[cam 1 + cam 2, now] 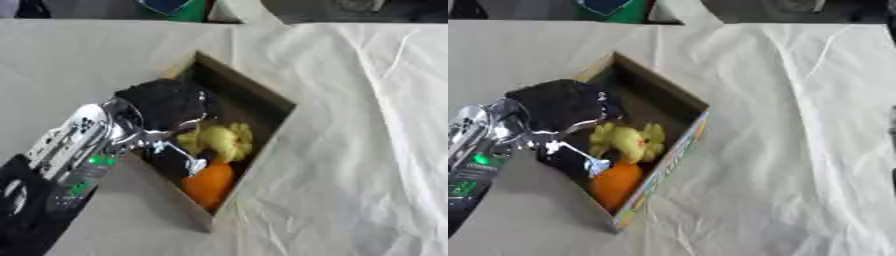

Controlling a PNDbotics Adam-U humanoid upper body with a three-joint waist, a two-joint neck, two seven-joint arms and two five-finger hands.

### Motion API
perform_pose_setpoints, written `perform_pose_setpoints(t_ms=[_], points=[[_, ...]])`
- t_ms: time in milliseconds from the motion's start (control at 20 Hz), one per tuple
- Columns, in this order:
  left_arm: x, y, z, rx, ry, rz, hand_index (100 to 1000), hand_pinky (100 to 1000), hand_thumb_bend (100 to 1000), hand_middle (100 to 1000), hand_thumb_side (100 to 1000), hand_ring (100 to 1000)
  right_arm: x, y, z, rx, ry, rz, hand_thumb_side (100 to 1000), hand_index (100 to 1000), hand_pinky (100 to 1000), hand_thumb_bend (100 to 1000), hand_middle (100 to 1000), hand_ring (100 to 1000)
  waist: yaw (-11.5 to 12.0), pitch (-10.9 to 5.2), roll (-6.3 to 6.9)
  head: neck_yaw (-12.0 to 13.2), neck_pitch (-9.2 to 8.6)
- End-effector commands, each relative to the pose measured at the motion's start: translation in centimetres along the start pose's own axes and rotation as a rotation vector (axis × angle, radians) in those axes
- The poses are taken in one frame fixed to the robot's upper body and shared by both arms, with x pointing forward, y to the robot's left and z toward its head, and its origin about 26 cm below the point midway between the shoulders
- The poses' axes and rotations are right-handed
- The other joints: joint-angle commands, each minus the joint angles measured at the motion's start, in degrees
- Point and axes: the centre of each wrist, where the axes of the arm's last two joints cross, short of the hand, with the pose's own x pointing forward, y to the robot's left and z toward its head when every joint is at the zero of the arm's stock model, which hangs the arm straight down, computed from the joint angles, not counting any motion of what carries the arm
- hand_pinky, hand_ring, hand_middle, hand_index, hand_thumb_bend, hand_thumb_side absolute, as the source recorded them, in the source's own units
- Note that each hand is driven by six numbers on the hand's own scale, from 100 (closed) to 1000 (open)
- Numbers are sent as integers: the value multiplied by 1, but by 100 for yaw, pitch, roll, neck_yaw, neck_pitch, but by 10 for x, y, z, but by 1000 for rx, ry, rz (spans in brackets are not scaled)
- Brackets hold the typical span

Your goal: Pick up objects on the table and place them in the box.

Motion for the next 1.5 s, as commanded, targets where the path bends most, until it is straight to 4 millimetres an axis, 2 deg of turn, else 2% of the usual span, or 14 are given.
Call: perform_pose_setpoints(t_ms=[50,100,150,200,350,450,500,550,750,900,1100,1350,1500], points=[[-6,14,14,30,44,-53,947,681,609,820,1000,861,8,-4,-5,1,-32,5,456,705,713,100,459,542,11,-134,-4,44,13],[-7,17,18,48,59,-59,960,706,707,843,1000,883,8,-4,-5,1,-32,5,456,704,713,100,459,542,16,-137,-2,55,17],[-8,20,22,74,78,-63,962,715,751,852,1000,891,8,-4,-5,1,-32,6,457,705,713,100,459,542,21,-139,0,67,16],[-9,24,27,105,99,-62,961,718,761,858,1000,895,8,-4,-5,1,-32,6,457,705,713,100,459,542,27,-141,2,75,13],[-12,33,43,252,180,-32,948,701,706,849,1000,884,8,-4,-5,0,-32,6,459,704,713,100,460,542,44,-146,7,100,-14],[-15,38,53,380,240,18,940,679,617,837,1000,870,8,-4,-5,-2,-32,5,460,704,713,100,460,542,54,-148,9,110,-30],[-18,40,57,450,273,51,932,657,530,823,1000,855,8,-4,-5,-3,-32,4,460,704,714,100,460,542,59,-149,9,112,-38],[-21,40,60,523,307,88,927,640,483,813,1000,844,8,-4,-5,-4,-32,4,461,704,714,100,460,542,62,-150,9,114,-41],[-36,38,70,815,415,292,897,559,114,762,1000,788,8,-4,-5,-9,-32,2,461,704,713,100,460,543,75,-162,1,97,-48],[-49,32,80,1042,465,491,879,503,100,724,1000,747,8,-4,-6,-13,-35,-4,463,705,712,100,461,544,86,-179,-11,80,-22],[-67,15,94,1339,498,730,850,480,102,684,1000,714,9,-3,-7,-17,-47,-16,465,705,711,100,464,547,99,-208,-29,94,50],[-81,-23,111,1610,491,924,830,462,115,652,1000,684,9,-3,-7,-27,-61,-30,473,707,708,100,468,550,114,-213,-26,56,70],[-82,-47,117,1693,505,983,820,452,123,639,1000,670,8,-3,-6,-32,-71,-39,478,709,704,100,473,553,123,-200,-32,-52,55]])
